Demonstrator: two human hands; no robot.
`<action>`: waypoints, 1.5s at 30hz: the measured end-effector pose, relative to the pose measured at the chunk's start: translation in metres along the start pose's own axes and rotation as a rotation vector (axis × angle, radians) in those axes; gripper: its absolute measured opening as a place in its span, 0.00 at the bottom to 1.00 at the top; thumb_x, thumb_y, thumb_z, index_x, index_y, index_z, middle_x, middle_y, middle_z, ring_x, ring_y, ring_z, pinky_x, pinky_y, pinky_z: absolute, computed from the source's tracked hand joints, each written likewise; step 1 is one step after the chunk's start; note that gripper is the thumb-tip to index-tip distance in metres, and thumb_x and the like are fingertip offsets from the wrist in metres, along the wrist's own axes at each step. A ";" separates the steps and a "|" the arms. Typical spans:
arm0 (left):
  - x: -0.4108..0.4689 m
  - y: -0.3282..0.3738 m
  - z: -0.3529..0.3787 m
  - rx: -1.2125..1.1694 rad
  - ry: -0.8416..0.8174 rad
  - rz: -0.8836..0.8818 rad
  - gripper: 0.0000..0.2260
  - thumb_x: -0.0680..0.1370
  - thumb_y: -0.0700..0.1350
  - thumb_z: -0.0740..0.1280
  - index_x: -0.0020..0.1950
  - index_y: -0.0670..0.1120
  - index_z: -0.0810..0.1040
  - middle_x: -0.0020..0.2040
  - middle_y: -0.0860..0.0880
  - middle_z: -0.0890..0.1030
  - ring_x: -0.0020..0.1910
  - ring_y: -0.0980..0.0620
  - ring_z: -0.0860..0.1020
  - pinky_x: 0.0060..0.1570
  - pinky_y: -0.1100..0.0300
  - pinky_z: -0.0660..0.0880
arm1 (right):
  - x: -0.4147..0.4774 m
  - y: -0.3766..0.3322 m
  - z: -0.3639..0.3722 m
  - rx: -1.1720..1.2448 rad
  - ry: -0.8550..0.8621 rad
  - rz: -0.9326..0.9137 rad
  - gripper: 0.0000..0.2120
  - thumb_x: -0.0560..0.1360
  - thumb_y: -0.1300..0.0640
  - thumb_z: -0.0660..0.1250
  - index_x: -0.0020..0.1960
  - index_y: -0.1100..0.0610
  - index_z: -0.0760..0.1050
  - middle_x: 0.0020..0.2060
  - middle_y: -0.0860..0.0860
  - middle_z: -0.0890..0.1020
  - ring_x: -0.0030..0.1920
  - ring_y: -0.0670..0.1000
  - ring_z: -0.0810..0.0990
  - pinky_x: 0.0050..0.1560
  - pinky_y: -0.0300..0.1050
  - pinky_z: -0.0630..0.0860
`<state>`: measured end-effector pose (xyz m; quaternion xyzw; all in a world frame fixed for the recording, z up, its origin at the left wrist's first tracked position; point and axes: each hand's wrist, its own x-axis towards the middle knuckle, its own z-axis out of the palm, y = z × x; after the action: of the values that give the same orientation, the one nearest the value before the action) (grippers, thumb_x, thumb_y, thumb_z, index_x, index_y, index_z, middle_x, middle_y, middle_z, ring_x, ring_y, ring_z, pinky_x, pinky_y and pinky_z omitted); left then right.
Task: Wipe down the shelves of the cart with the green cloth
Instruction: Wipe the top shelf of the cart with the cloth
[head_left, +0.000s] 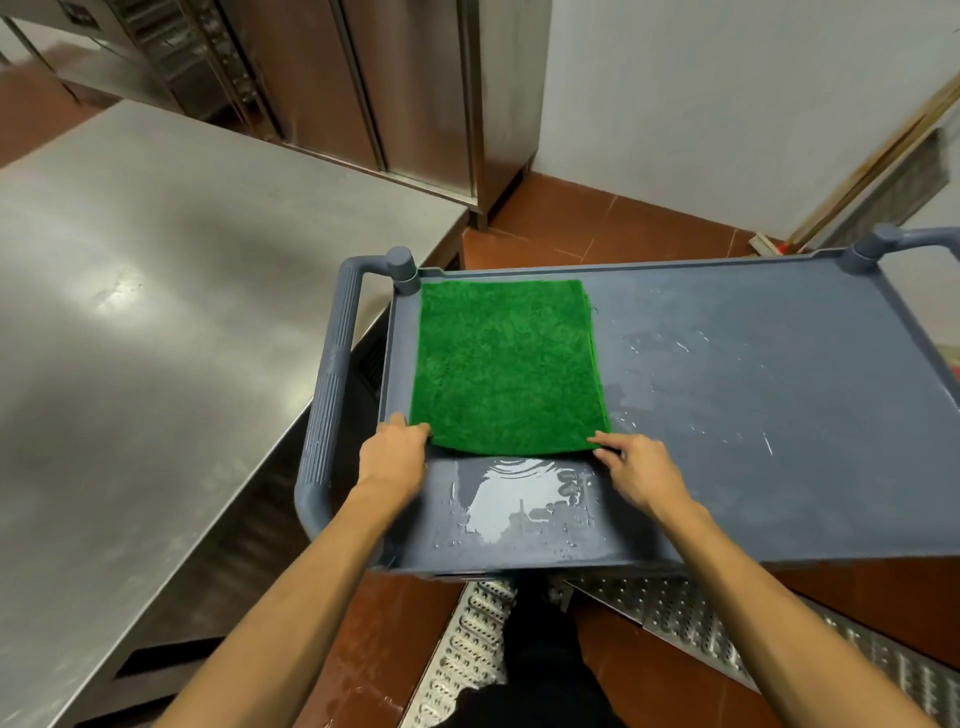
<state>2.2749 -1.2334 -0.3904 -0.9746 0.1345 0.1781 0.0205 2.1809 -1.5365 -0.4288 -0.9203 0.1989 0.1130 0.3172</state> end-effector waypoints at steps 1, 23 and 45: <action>-0.007 0.001 0.001 0.007 0.002 0.006 0.18 0.79 0.38 0.61 0.68 0.48 0.75 0.61 0.41 0.73 0.61 0.39 0.75 0.54 0.47 0.76 | -0.007 0.001 0.002 -0.006 0.005 0.003 0.12 0.79 0.54 0.66 0.61 0.48 0.81 0.63 0.47 0.80 0.60 0.56 0.80 0.60 0.49 0.76; -0.116 -0.019 0.001 0.164 -0.052 0.144 0.18 0.78 0.42 0.64 0.68 0.49 0.76 0.62 0.42 0.73 0.64 0.41 0.69 0.59 0.48 0.74 | -0.120 0.017 -0.004 -0.018 -0.082 -0.005 0.11 0.81 0.53 0.64 0.60 0.53 0.81 0.50 0.53 0.84 0.52 0.53 0.80 0.51 0.45 0.73; -0.113 -0.045 -0.088 -0.058 0.007 0.157 0.13 0.78 0.43 0.62 0.59 0.54 0.82 0.57 0.46 0.82 0.57 0.42 0.79 0.53 0.49 0.78 | -0.122 -0.038 -0.070 -0.004 -0.083 -0.068 0.13 0.82 0.55 0.59 0.41 0.58 0.71 0.34 0.52 0.75 0.38 0.52 0.72 0.39 0.41 0.67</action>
<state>2.2153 -1.1686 -0.2690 -0.9618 0.2054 0.1797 -0.0222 2.0944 -1.5171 -0.3136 -0.9218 0.1537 0.1407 0.3270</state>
